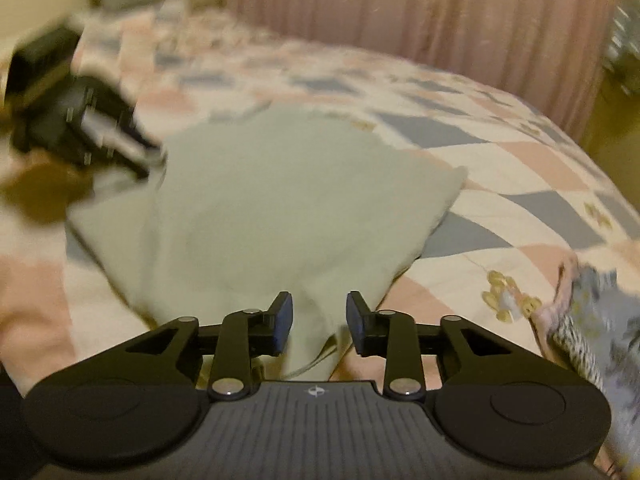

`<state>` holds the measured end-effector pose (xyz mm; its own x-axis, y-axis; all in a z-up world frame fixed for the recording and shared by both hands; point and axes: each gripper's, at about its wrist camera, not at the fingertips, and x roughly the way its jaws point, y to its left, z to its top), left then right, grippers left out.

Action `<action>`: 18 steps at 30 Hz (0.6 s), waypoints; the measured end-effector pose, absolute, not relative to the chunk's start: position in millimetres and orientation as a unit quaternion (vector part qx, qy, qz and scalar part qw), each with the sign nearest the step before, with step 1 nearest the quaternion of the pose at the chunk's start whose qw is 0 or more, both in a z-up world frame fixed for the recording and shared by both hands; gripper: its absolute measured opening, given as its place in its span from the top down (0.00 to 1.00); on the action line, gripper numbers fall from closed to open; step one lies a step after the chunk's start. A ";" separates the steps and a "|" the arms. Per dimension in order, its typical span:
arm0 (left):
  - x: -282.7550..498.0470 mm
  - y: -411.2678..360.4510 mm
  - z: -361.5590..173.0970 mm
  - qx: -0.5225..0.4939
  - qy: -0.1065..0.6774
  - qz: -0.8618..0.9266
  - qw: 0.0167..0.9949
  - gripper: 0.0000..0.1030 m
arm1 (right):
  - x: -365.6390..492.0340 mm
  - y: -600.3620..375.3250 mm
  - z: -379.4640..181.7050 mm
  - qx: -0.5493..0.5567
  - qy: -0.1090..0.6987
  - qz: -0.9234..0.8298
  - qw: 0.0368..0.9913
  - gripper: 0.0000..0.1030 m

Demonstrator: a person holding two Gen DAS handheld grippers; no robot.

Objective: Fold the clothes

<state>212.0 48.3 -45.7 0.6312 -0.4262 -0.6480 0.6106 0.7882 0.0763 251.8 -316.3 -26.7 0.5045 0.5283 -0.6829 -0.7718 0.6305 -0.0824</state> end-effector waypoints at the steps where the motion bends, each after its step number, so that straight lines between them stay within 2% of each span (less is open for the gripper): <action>1: 210.3 53.5 -44.4 0.131 0.317 -0.286 0.895 0.76 | 251.9 -323.9 -23.4 -0.171 0.317 0.383 0.851 0.67; 7: 199.4 66.7 -51.0 0.064 0.321 -0.261 0.908 0.75 | 251.9 -345.5 -25.0 -0.107 0.332 0.373 0.860 0.66; 12: 205.0 60.6 -58.2 0.044 0.311 -0.259 0.913 0.75 | 250.8 -341.0 -32.0 -0.099 0.326 0.386 0.857 0.66; 13: 206.0 57.6 -59.4 0.048 0.310 -0.263 0.912 0.77 | 251.7 -339.9 -32.8 -0.100 0.324 0.389 0.856 0.66; 14: 205.9 55.5 -60.2 0.053 0.310 -0.264 0.912 0.91 | 252.5 -338.9 -33.6 -0.101 0.322 0.392 0.856 0.66; 15: 205.8 53.4 -61.0 0.058 0.310 -0.265 0.911 0.97 | 254.3 -339.0 -35.4 -0.100 0.322 0.393 0.855 0.66; 18: 204.0 51.5 -60.9 0.067 0.309 -0.265 0.911 0.97 | 258.4 -339.6 -40.4 -0.098 0.321 0.398 0.854 0.64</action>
